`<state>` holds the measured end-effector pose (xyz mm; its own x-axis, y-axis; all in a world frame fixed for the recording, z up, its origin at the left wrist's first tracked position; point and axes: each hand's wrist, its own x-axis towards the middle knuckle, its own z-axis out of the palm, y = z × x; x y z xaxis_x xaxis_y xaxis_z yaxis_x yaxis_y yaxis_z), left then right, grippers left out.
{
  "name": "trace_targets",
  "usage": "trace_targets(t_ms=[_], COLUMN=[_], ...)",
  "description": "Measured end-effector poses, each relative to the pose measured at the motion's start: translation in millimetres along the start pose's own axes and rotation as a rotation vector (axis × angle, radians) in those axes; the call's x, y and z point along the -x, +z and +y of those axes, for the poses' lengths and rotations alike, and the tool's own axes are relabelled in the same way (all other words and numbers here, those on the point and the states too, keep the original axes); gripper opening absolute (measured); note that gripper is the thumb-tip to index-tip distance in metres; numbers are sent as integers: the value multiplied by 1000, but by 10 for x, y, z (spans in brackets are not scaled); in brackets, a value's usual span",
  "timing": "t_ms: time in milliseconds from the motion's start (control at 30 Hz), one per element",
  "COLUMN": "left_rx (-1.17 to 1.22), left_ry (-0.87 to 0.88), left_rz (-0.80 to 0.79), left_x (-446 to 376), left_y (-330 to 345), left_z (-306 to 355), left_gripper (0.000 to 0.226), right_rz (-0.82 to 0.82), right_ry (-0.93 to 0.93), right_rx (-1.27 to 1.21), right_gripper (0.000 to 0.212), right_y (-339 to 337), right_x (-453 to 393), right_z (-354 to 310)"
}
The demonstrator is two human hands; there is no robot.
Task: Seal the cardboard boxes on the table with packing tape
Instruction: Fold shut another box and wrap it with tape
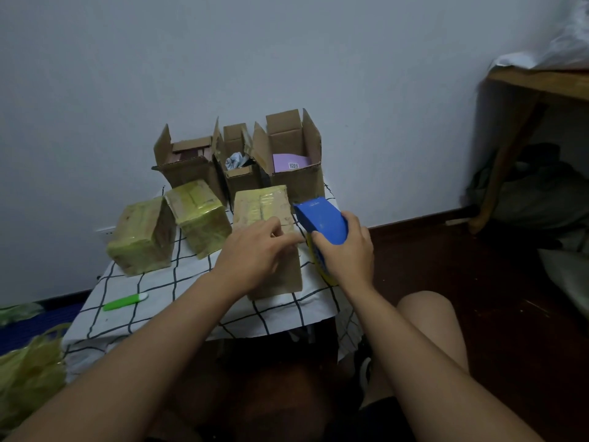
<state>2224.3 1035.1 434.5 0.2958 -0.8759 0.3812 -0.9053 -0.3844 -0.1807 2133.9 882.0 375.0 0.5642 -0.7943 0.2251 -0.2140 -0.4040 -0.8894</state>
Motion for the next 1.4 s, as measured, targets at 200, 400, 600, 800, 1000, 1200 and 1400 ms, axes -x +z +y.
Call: trace_targets(t_ms=[200, 400, 600, 800, 1000, 1200, 1400], left_rx=[-12, 49, 104, 99, 154, 182, 166], left_ry=[-51, -112, -238, -429, -352, -372, -358], left_rz=[-89, -35, 12, 66, 56, -59, -77], left_x=[-73, -48, -44, -102, 5, 8, 20], left_y=[-39, 6, 73, 142, 132, 53, 21], left_z=[65, 88, 189, 423, 307, 216, 223], left_gripper=[33, 17, 23, 20, 33, 59, 52], right_rz=[1, 21, 18, 15, 15, 24, 37], right_ry=[1, -6, -20, -1, 1, 4, -5], right_rx=[16, 22, 23, 11, 17, 4, 5], right_gripper=[64, 62, 64, 64, 64, 61, 64], right_y=[-4, 3, 2, -9, 8, -3, 0], right_x=[6, 24, 32, 44, 45, 74, 85], right_z=[10, 13, 17, 3, 4, 0, 15])
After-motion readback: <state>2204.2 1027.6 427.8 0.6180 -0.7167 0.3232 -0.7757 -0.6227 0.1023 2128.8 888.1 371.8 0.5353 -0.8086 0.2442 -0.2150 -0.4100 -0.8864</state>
